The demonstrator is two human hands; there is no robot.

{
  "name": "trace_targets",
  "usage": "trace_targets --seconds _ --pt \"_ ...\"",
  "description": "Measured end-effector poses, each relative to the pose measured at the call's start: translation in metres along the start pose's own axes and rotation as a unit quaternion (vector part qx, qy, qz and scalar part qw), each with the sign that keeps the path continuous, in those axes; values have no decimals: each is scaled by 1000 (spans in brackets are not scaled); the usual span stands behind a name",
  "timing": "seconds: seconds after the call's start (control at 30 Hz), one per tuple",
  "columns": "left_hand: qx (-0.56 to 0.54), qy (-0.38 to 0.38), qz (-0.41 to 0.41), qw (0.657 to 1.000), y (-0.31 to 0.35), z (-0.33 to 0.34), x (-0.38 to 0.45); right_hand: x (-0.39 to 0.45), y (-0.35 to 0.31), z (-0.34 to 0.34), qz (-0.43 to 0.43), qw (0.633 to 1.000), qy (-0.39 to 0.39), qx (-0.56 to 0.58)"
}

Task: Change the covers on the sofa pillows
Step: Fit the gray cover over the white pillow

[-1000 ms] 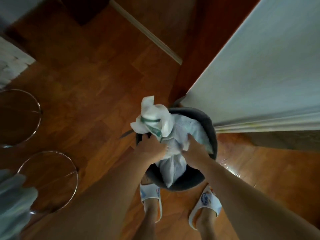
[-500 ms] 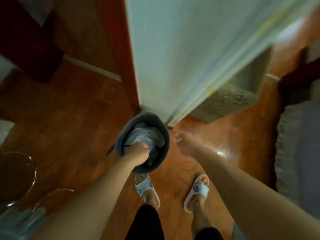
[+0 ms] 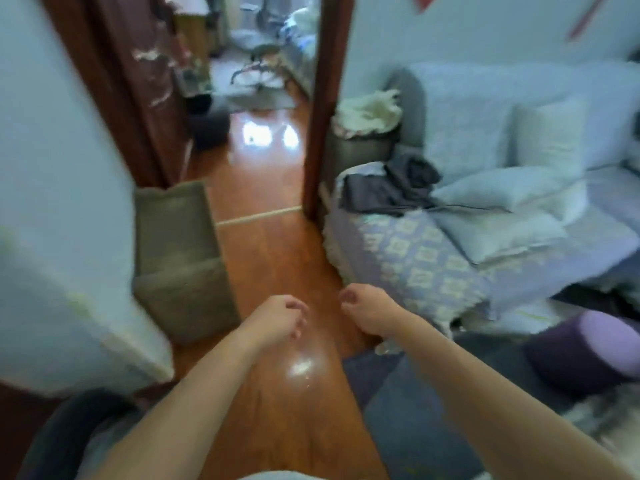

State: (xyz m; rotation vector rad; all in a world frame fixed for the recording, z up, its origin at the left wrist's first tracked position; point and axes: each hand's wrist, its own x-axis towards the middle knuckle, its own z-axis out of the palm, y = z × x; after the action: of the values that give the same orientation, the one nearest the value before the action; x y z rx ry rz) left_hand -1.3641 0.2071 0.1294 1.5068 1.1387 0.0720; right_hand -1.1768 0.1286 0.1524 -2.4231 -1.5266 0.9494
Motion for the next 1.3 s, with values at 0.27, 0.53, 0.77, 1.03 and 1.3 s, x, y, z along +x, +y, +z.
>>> trace_targets --seconds 0.27,0.53,0.77,1.03,1.3 --pt "98 -98 43 989 173 185 41 -86 279 -147 213 955 153 137" --pt "98 -132 20 986 256 267 136 -26 387 -218 195 947 158 201" --pt "-62 -113 -61 990 307 353 271 38 491 -292 241 939 147 194" --pt "-3 -170 15 985 465 460 366 90 621 -385 270 915 159 253" --pt "-83 -61 -114 988 474 578 461 207 761 -433 209 942 66 255"
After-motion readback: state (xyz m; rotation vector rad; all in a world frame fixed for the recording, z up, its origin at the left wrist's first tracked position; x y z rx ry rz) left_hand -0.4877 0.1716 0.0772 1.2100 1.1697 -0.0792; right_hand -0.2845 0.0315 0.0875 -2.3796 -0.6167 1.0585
